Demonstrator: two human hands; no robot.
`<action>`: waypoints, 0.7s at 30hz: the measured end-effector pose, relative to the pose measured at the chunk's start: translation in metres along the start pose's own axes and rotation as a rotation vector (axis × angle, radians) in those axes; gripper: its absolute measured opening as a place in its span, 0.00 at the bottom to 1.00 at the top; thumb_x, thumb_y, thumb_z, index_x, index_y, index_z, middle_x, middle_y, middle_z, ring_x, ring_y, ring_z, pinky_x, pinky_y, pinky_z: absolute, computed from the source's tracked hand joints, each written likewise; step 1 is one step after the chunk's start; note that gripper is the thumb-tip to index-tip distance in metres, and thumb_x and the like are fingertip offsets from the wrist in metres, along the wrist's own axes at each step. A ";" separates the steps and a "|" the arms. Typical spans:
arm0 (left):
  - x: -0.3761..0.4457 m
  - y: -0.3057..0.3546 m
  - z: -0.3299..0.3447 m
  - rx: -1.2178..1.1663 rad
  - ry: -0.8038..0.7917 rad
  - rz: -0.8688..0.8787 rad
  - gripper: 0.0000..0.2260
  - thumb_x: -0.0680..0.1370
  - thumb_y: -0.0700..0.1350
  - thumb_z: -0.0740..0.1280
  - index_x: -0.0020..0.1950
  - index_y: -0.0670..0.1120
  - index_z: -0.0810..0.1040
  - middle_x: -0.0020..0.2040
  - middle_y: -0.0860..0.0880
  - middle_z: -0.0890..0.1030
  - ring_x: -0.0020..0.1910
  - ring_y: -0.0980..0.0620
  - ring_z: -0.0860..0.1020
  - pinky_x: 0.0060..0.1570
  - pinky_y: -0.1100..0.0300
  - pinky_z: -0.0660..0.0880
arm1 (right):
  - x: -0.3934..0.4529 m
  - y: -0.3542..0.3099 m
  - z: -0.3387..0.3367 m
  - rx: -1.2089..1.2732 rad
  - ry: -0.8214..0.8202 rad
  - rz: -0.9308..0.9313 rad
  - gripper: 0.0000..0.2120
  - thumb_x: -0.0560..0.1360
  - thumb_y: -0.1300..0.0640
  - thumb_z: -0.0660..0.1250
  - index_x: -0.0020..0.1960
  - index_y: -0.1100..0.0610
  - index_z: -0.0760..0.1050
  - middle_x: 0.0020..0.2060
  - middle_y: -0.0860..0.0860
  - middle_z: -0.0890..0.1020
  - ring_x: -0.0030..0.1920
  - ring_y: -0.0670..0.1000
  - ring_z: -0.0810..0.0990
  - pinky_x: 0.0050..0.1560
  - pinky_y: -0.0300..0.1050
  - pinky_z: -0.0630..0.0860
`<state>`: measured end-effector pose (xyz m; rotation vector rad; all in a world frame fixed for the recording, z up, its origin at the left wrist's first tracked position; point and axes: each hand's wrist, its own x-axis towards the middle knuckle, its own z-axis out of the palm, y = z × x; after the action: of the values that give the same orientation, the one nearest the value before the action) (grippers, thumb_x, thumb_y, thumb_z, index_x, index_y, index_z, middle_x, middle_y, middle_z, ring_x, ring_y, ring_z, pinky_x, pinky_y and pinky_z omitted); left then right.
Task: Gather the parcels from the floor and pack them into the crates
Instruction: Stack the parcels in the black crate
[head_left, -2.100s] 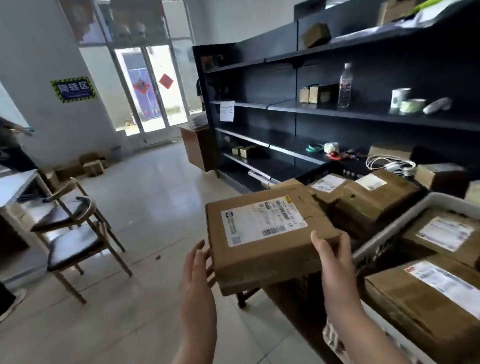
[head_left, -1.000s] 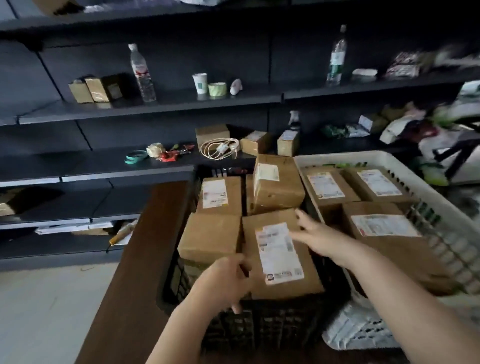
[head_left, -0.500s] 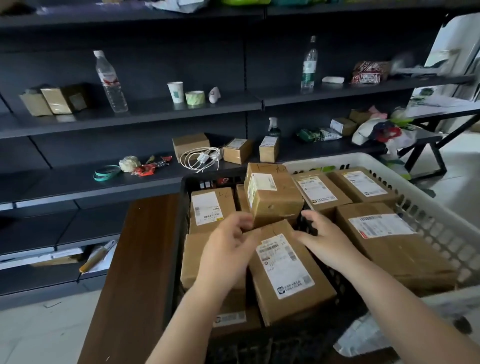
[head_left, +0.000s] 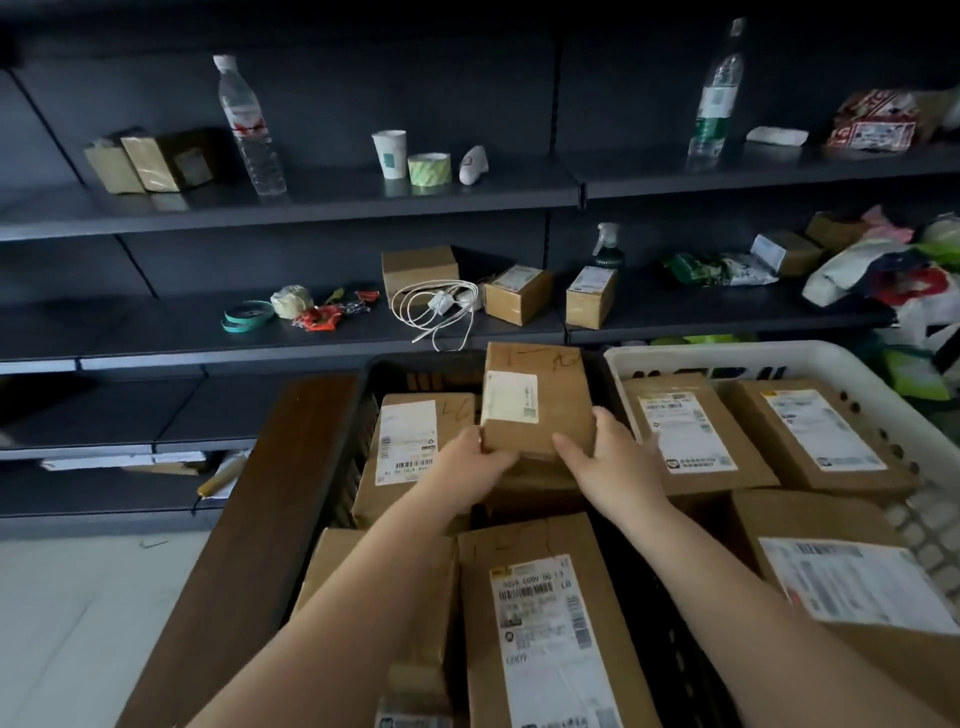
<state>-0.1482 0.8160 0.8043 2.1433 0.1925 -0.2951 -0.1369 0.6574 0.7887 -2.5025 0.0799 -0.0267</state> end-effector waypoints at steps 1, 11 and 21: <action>-0.002 -0.003 -0.008 -0.058 0.053 -0.047 0.19 0.77 0.50 0.63 0.67 0.47 0.68 0.59 0.49 0.76 0.47 0.55 0.70 0.46 0.61 0.69 | 0.000 -0.008 0.007 0.106 -0.030 -0.039 0.28 0.75 0.42 0.60 0.70 0.55 0.61 0.63 0.53 0.73 0.67 0.57 0.68 0.72 0.59 0.54; -0.028 -0.047 -0.086 0.099 0.296 -0.097 0.23 0.78 0.43 0.61 0.72 0.47 0.62 0.64 0.44 0.74 0.58 0.45 0.74 0.54 0.53 0.73 | -0.017 -0.074 0.050 0.083 -0.319 -0.284 0.35 0.77 0.43 0.57 0.76 0.53 0.44 0.72 0.52 0.62 0.66 0.54 0.69 0.59 0.49 0.71; -0.060 -0.009 -0.036 0.314 0.356 0.547 0.13 0.76 0.44 0.63 0.61 0.51 0.72 0.56 0.54 0.76 0.52 0.57 0.74 0.46 0.65 0.72 | -0.024 -0.010 0.016 0.286 -0.191 0.092 0.21 0.77 0.49 0.60 0.68 0.53 0.66 0.62 0.49 0.75 0.60 0.51 0.75 0.43 0.36 0.70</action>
<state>-0.2032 0.8493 0.8334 2.4441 -0.2561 0.3997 -0.1598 0.6761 0.7815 -2.2017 0.1035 0.2236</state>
